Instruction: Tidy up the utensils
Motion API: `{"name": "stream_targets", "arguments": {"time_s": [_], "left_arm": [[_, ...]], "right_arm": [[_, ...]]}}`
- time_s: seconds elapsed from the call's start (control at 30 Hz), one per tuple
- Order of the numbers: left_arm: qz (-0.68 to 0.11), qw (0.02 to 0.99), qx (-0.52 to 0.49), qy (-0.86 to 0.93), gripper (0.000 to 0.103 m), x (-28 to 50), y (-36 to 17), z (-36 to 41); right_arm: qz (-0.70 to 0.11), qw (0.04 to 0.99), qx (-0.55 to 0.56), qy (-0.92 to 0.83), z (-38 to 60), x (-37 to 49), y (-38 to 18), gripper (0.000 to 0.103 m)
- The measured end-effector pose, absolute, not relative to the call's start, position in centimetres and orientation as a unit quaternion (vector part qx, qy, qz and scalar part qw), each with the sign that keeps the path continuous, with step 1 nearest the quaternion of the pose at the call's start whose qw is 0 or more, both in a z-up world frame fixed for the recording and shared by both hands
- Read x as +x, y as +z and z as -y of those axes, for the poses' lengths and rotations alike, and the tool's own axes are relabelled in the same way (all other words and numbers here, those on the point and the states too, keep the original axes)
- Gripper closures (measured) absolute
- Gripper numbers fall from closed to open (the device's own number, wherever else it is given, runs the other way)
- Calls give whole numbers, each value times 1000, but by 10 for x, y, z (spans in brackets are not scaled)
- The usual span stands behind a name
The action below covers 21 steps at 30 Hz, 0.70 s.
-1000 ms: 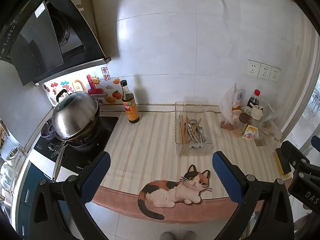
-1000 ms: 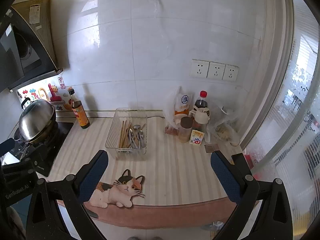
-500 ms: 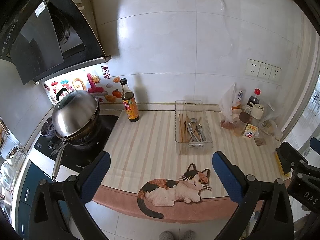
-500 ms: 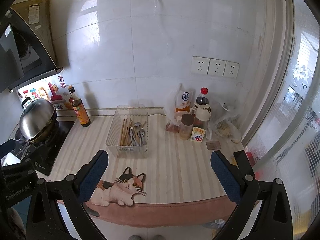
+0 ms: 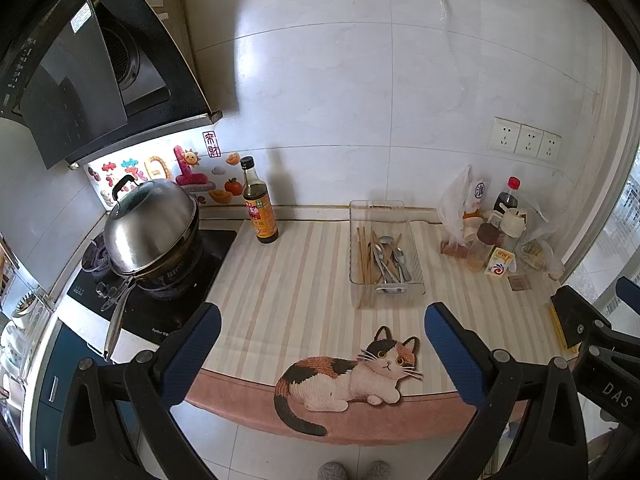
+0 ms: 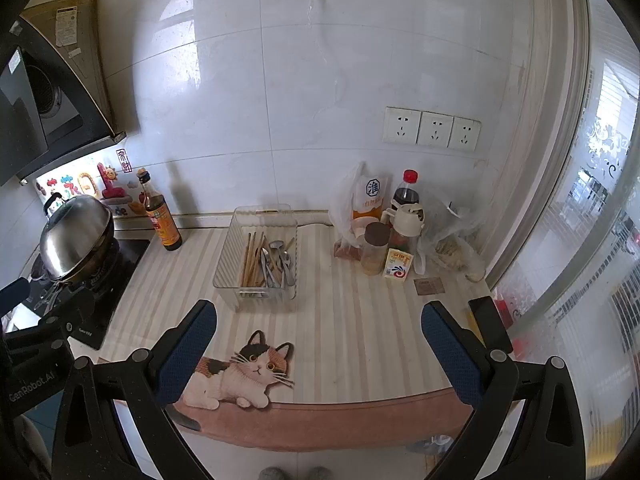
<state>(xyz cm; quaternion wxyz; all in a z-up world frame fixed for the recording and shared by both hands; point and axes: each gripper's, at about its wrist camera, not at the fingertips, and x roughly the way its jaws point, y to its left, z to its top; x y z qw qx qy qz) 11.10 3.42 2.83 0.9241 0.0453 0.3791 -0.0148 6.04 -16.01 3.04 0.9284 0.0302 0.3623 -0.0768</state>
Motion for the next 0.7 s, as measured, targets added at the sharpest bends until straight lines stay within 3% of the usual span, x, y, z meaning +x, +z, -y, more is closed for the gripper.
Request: {"name": "stream_targets", "arguments": {"time_s": [0.7], "left_arm": [[-379,924,44,-18,0,109,25,-32]], "right_arm": [[-365,927,32,-78,159,59,29,0]]}}
